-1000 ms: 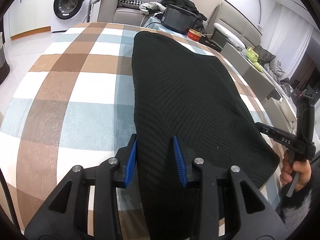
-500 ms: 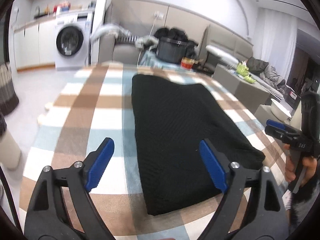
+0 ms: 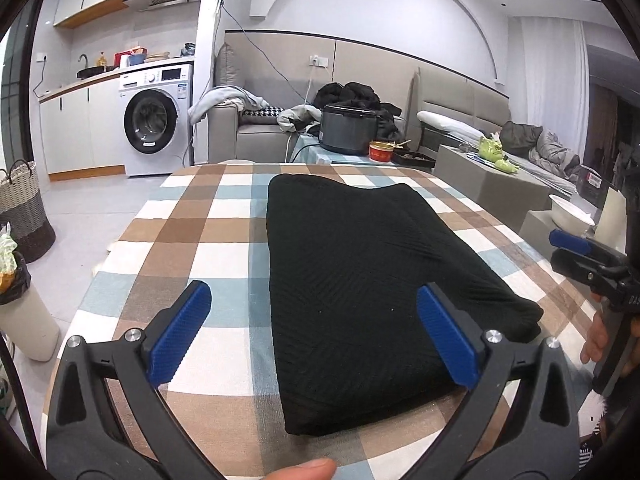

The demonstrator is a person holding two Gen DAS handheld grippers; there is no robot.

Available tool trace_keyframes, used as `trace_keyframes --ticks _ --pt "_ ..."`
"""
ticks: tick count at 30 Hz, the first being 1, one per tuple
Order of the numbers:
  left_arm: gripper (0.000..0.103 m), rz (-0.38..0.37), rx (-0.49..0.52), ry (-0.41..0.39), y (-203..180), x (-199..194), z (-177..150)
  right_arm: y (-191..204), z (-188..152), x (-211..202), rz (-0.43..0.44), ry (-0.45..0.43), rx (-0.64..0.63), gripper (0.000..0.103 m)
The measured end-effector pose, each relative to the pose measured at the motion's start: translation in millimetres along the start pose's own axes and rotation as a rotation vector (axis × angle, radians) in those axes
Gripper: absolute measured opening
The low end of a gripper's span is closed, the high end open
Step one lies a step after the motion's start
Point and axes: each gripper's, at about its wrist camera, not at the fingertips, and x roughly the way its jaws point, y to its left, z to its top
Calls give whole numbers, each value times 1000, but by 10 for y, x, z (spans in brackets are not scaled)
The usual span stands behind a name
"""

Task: Fold small clothes

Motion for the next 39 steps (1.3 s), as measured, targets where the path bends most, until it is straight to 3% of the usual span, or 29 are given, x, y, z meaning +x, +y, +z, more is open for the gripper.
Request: trace_keyframes --ticks 19,39 --pt "102 26 47 -28 -71 -48 -59 51 -107 -78 10 -88 -15 103" --pt "102 25 25 -43 4 -87 -52 113 -120 -78 12 -94 -58 103"
